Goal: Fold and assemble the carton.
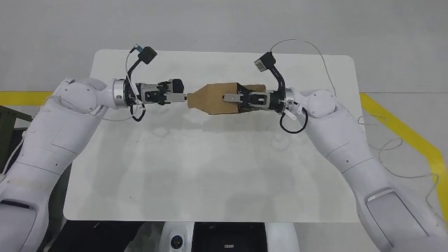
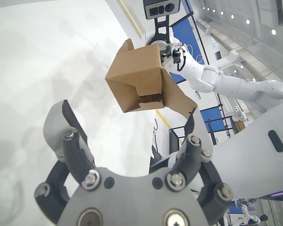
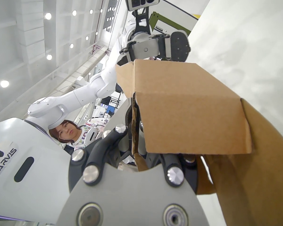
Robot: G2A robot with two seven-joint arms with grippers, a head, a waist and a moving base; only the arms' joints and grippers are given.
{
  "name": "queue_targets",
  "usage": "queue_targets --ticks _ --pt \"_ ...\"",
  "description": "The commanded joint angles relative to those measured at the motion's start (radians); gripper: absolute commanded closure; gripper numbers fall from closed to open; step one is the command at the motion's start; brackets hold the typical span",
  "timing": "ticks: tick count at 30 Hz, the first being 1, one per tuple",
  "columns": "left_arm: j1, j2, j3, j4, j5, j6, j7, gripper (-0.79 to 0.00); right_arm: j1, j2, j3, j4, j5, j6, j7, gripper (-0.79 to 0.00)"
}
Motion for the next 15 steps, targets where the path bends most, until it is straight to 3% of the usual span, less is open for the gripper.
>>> queue_targets --ticks 1,9,15 --pt "0.003 0.003 -0.006 -0.011 -0.002 -0.001 0.001 -0.785 -0.003 0.001 0.003 -0.005 -0.017 0.01 -0.013 0.0" --pt "0.023 0.009 -0.008 -0.059 0.04 -0.018 0.018 -0.785 -0.012 -0.002 0.006 -0.038 -0.059 0.038 -0.039 0.0" --pt "0.02 0.0 -0.001 -0.022 0.097 -0.026 0.045 -0.785 -0.016 -0.004 0.014 -0.055 -0.047 0.032 -0.03 0.0"
